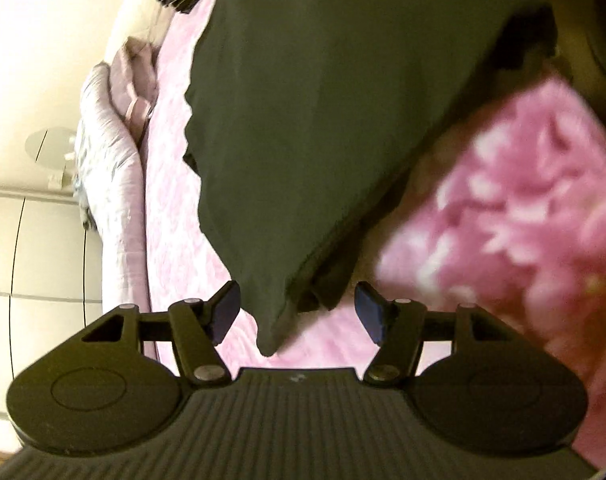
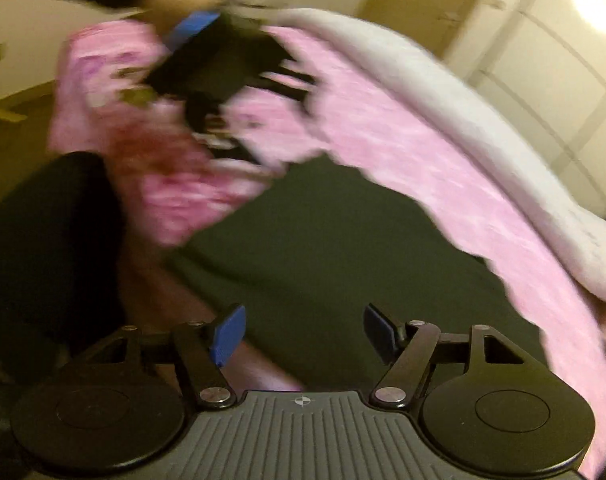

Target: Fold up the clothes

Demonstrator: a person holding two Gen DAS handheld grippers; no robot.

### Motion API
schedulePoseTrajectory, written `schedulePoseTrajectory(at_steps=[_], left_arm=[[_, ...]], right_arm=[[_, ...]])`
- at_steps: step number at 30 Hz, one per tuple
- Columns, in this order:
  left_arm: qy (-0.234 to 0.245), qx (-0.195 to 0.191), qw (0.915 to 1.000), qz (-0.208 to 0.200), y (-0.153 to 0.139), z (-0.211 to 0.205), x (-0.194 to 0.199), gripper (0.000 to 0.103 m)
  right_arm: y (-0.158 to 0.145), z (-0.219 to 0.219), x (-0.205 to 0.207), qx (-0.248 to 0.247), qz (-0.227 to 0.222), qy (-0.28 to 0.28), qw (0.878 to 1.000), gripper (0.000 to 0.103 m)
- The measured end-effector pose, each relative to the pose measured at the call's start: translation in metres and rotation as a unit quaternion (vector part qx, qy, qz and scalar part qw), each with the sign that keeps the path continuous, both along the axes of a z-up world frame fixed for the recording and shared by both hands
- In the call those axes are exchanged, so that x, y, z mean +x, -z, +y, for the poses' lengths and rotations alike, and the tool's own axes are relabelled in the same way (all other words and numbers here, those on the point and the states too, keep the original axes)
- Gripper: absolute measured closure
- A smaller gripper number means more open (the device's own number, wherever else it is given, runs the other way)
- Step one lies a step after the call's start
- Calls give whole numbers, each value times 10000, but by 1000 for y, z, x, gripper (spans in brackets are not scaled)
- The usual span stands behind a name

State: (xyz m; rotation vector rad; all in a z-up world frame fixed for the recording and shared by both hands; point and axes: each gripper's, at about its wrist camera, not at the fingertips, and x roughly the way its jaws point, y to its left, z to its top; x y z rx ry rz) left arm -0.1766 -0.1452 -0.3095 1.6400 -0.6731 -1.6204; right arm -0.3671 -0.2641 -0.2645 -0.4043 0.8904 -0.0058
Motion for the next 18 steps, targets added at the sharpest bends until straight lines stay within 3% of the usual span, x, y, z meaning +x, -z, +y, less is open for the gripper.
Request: schedulePoseTrajectory(at_steps=[4, 9, 11, 15, 17, 18], left_arm=[[157, 4, 9999, 22, 12, -8, 7, 54], [351, -114, 9992, 119, 16, -5, 12, 56], [431, -176, 9988, 174, 17, -3, 15, 55], [458, -148, 9984, 309, 17, -6, 19, 55], [416, -84, 9985, 351, 16, -12, 17, 62], [401, -49, 9986, 352, 15, -15, 16, 76]], right_arm=[[22, 30, 13, -491, 325, -495, 9970, 32], [57, 45, 16, -1082, 553, -1071, 9868, 32], [66, 47, 22, -1173, 548, -1177, 9846, 32], [55, 41, 28, -852, 339, -1055, 9902, 34], [50, 38, 31, -796, 270, -1003, 9914, 41], [49, 38, 32, -779, 233, -1002, 9916, 49]])
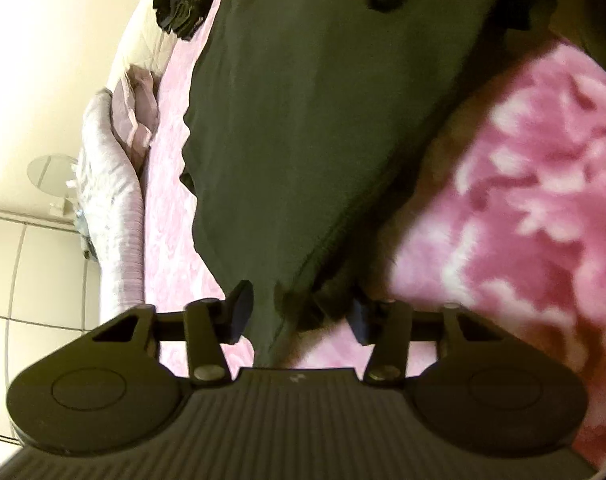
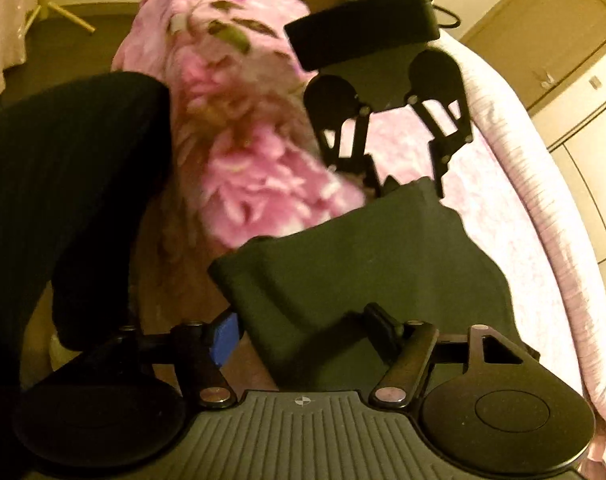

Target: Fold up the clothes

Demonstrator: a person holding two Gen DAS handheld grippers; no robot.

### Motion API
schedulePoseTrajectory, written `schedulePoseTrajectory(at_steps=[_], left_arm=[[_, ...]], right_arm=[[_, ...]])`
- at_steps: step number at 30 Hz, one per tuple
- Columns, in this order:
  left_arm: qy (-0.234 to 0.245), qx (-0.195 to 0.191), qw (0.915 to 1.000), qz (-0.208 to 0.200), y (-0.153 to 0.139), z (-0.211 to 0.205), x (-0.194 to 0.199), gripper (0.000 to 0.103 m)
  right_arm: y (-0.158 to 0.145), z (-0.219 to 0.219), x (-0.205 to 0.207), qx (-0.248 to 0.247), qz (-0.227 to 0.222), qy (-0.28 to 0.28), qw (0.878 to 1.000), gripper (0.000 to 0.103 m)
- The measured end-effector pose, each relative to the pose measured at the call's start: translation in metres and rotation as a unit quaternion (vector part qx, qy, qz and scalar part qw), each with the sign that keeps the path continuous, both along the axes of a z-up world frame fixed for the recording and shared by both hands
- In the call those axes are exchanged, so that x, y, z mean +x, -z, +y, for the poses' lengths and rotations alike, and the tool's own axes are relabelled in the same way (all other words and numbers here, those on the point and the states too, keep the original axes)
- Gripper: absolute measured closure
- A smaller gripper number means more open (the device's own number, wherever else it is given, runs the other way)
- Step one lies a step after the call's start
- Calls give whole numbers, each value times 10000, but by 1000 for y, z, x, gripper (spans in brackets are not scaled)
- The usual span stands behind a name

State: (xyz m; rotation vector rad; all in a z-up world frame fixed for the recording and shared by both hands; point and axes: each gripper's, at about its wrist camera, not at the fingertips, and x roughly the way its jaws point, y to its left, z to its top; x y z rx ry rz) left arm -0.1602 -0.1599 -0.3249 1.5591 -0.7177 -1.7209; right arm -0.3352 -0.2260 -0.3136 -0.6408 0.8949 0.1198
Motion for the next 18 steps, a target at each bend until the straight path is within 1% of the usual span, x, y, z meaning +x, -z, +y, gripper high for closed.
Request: schedulePoseTrajectory(at_steps=[1, 2, 3, 4, 5, 8, 11, 13, 15, 18], left_arm=[[7, 43, 10000, -69, 0, -2, -2, 89], [9, 87, 9999, -129, 0, -4, -3, 91], [-7, 138, 9998, -156, -2, -5, -4, 93], [-23, 190, 9997, -182, -5, -7, -5, 94], [-51, 235, 9995, -188, -9, -9, -6, 94], [-245, 306, 9992, 7, -34, -16, -8, 95], [-383, 355, 9986, 76, -63, -30, -13, 95], [-451, 365, 9982, 114, -85, -46, -21, 95], [-496, 341, 9981, 156, -107, -64, -32, 95], [-431, 189, 9988, 113, -136, -101, -57, 95]], right_arm=[[-1, 0, 0, 26, -35, -3, 10000, 51], [-2, 0, 1, 52, -71, -7, 10000, 58], [-3, 0, 0, 72, -102, -28, 9999, 74], [-4, 1, -2, 90, -133, -54, 9999, 85], [-6, 1, -4, 86, -217, -52, 9997, 94], [-23, -6, -15, 337, -567, 18, 9978, 95], [-50, -24, -34, 697, -1078, 309, 9913, 96], [-68, -40, -46, 931, -1474, 612, 9828, 96], [-86, -59, -63, 1144, -1842, 957, 9715, 96], [-97, -91, -92, 1349, -2229, 1435, 9547, 96]])
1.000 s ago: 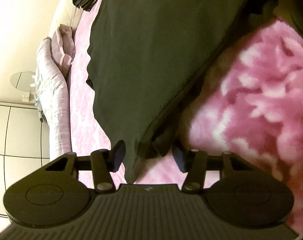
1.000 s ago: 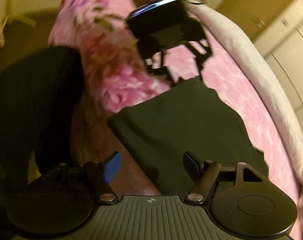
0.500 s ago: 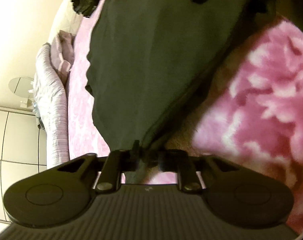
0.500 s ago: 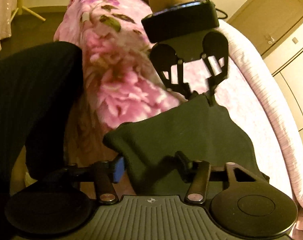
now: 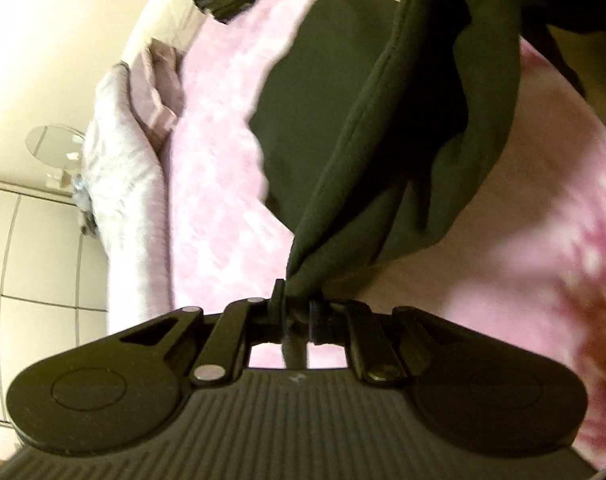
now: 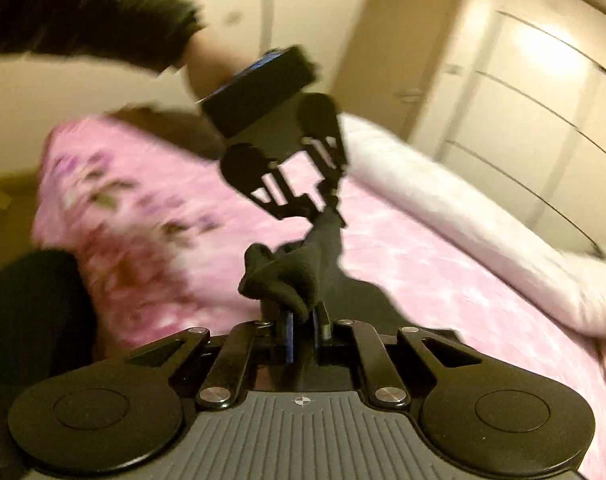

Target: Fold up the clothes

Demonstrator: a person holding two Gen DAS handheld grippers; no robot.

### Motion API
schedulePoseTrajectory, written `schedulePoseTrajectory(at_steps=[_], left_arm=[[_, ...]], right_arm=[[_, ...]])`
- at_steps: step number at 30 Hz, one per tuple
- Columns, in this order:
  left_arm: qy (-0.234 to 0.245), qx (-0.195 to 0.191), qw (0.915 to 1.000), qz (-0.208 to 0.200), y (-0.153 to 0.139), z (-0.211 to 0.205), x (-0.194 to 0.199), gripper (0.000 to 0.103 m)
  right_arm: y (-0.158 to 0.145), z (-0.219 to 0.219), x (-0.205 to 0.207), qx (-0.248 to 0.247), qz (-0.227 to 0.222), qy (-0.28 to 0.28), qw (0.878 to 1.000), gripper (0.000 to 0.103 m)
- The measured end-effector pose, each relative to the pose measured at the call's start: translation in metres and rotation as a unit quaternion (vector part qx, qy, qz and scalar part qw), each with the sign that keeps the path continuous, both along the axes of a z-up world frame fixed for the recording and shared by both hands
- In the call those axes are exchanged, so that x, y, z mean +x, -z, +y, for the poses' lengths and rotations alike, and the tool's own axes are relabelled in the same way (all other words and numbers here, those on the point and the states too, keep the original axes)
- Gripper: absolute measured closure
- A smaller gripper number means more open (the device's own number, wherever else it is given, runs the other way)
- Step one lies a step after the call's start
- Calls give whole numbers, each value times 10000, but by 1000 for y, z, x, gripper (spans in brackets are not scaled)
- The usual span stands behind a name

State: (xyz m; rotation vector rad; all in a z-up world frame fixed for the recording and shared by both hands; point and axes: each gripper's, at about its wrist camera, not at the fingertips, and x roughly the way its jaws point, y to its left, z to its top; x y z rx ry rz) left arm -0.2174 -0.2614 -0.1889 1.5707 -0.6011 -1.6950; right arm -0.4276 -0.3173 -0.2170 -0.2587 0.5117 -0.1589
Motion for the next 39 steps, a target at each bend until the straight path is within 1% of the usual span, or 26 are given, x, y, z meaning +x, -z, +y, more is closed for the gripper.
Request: schedulePoseTrajectory(at_steps=[2, 4, 6, 8, 9, 10, 11, 13, 16, 18, 20, 22, 23, 24, 25, 26, 27, 28, 29, 30, 32, 34, 35, 37, 39], left_arm=[[84, -48, 9999, -31, -14, -27, -20, 95], [209, -62, 9997, -137, -21, -56, -44, 95], [322, 0, 9993, -212, -23, -85, -66, 95], [426, 97, 9987, -251, -22, -115, -87, 95], [452, 150, 9986, -246, -20, -131, -97, 97], [477, 201, 9984, -246, -18, -146, -107, 102], [497, 253, 9981, -265, -14, -161, -115, 102], [533, 478, 9970, -287, -2, -193, -131, 102], [602, 787, 9946, -313, 23, -232, -149, 101], [629, 936, 9931, -315, 41, -249, -157, 101], [606, 1043, 9923, -280, 54, -257, -160, 99], [475, 1080, 9929, -179, 57, -259, -154, 97], [390, 1095, 9931, -118, 57, -259, -149, 96], [300, 1106, 9934, -60, 57, -260, -144, 93], [174, 1109, 9937, 13, 55, -260, -137, 86], [1, 1130, 9935, 156, 50, -259, -127, 83], [-172, 1149, 9928, 299, 45, -259, -118, 77], [-345, 1169, 9916, 442, 41, -259, -109, 74], [-517, 1200, 9895, 617, 36, -259, -100, 74], [-687, 1277, 9853, 900, 30, -261, -93, 74], [-989, 1431, 9743, 1433, 21, -264, -79, 72], [-992, 1633, 9670, 1688, 20, -267, -76, 69], [-880, 1760, 9660, 1676, 22, -268, -79, 68], [-611, 1923, 9681, 1488, 31, -272, -88, 63], [-426, 2108, 9678, 1308, 42, -280, -96, 57]], right_arm=[[-6, -21, -19, 175, -239, 323, 9990, 96], [-8, -43, -38, 366, -436, 644, 9963, 96], [-2, -65, -56, 585, -568, 965, 9920, 97], [4, -90, -76, 916, -683, 1275, 9852, 98], [8, -102, -84, 1099, -730, 1404, 9813, 98], [12, -114, -92, 1281, -778, 1527, 9768, 99], [18, -126, -100, 1501, -824, 1650, 9713, 99], [27, -149, -115, 1944, -933, 1873, 9583, 99], [41, -181, -139, 2597, -1114, 2253, 9324, 99], [52, -201, -153, 2991, -1116, 2462, 9151, 99], [59, -219, -168, 3396, -1056, 2625, 8970, 99], [65, -234, -179, 3794, -994, 2721, 8787, 98], [65, -238, -184, 3925, -973, 2722, 8731, 95], [65, -242, -188, 4042, -952, 2718, 8682, 90], [63, -244, -191, 4124, -951, 2723, 8641, 85], [61, -246, -193, 4196, -954, 2731, 8604, 74], [58, -247, -195, 4244, -963, 2749, 8574, 65], [55, -248, -196, 4293, -979, 2748, 8547, 62], [52, -248, -197, 4382, -1023, 2703, 8512, 58], [51, -246, -195, 4493, -1074, 2654, 8462, 55], [50, -242, -191, 4680, -1170, 2591, 8368, 53], [50, -239, -185, 4758, -1241, 2593, 8313, 52], [50, -238, -181, 4763, -1264, 2610, 8301, 52], [51, -238, -177, 4784, -1303, 2648, 8271, 52], [52, -239, -175, 4802, -1308, 2679, 8250, 52]])
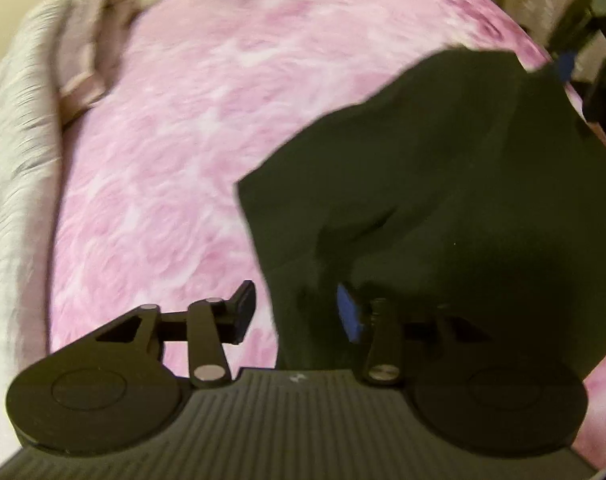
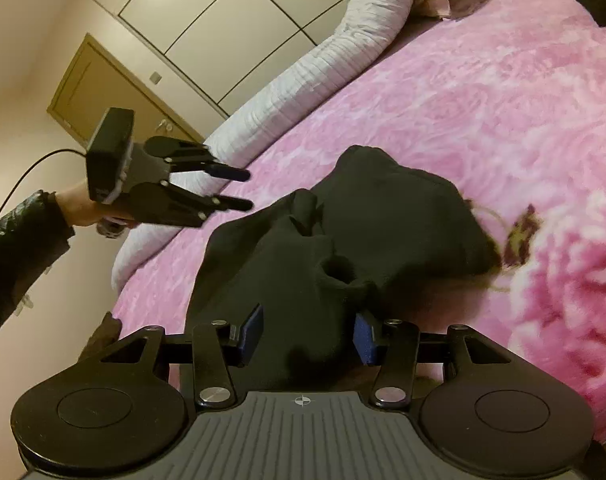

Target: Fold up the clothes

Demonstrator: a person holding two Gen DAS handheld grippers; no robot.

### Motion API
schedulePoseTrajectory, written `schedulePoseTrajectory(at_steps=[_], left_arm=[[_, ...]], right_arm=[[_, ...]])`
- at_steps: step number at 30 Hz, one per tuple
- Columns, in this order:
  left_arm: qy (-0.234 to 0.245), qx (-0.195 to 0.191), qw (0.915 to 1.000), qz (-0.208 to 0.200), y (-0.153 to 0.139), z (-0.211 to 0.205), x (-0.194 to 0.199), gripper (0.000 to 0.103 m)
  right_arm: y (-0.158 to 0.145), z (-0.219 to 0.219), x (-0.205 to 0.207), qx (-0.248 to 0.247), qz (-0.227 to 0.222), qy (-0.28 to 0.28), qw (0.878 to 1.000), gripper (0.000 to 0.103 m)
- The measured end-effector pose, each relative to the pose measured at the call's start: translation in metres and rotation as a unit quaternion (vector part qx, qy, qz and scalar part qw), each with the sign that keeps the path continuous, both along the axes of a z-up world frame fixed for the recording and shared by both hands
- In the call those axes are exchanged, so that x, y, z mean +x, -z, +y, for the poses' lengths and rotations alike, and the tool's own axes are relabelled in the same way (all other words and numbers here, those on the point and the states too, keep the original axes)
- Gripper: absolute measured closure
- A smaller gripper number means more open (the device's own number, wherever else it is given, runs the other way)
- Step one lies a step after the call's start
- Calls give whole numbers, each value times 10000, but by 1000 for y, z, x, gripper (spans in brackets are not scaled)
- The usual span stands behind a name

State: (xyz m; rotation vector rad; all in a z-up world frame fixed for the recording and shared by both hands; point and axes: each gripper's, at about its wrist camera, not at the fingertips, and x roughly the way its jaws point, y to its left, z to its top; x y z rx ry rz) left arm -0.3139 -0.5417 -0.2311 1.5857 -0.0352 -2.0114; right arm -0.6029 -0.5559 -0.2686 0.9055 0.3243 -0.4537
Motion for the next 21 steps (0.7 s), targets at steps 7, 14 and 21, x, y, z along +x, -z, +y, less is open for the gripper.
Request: schedulePoseTrajectory(at_steps=[7, 14, 21], left_arm=[[1, 837, 9962, -249, 38, -50, -8, 35], [-321, 1134, 9930, 4, 33, -44, -2, 80], [-540, 602, 9953, 526, 7, -6, 12, 98]], right_arm=[[4, -4, 9, -96, 155, -31, 9998, 52], [3, -1, 17, -234, 285, -50, 9993, 52], [-10, 8, 16, -352, 313, 129, 9988, 99]])
